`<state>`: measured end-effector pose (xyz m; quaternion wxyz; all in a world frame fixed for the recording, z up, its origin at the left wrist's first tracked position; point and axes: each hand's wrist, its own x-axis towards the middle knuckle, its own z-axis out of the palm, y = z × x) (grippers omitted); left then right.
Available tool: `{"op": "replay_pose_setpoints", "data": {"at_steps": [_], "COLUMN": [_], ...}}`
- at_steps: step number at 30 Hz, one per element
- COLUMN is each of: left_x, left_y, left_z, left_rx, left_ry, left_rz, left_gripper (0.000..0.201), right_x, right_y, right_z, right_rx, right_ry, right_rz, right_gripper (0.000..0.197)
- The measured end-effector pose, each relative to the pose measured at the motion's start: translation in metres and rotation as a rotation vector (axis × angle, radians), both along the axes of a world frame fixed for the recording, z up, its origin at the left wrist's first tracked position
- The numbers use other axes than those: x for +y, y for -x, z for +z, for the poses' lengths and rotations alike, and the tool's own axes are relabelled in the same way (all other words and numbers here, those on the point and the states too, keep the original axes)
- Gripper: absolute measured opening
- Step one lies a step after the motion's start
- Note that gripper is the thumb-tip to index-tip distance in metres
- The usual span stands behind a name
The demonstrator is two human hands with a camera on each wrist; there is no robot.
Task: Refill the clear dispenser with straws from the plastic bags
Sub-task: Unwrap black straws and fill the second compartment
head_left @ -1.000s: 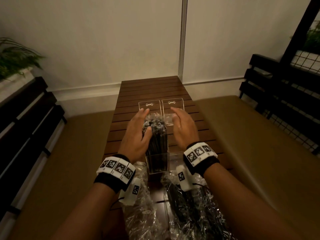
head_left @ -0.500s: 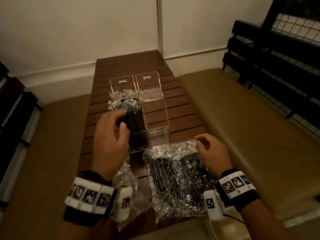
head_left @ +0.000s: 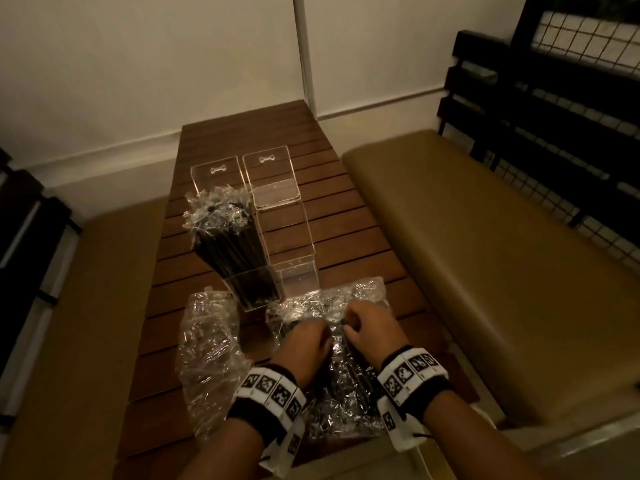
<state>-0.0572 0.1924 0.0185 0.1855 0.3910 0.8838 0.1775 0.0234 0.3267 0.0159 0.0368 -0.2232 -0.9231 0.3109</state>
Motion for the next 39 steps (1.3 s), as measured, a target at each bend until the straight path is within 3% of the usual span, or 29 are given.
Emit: {"op": "replay_pose_setpoints", "data": {"at_steps": [6, 10, 19, 27, 33, 36, 39], "left_x": [0.006, 0.010, 0.012, 0.017, 0.013, 0.002, -0.012], "left_y": [0.002, 0.003, 0.002, -0.007, -0.004, 0.000, -0.005], "left_z": [-0.003, -0.005, -0.010, 0.005, 0.000, -0.006, -0.012], "left_rx": [-0.055, -0.072, -0.035, -0.040, -0.107, -0.099, -0.082], "left_ry": [-0.070, -0.098, -0.127, -0.227, -0.302, -0.249, -0.117], "left_rz": [0.197, 0.256, 0.228, 0.126, 0.159, 0.203, 0.113], "left_gripper": [0.024, 0.022, 0.007, 0.011, 0.014, 0.013, 0.019], "right_x": [-0.002, 0.001, 0.002, 0.003, 0.007, 0.010, 0.015], "right_y": [0.011, 0.011, 0.011, 0.013, 0.011, 0.011, 0.012], "right_z": [-0.008, -0.014, -0.019, -0.018, -0.017, -0.011, -0.005], "right_rx": [-0.050, -0.036, -0.035, -0.021, 0.003, 0.017, 0.022], "right_ry": [0.039, 0.024, -0.048, -0.099, -0.078, -0.019, 0.055], "right_rz": [0.148, 0.177, 0.221, 0.190, 0.168, 0.171, 0.151], "right_gripper": [0.026, 0.024, 0.027, 0.016, 0.013, 0.015, 0.011]}}
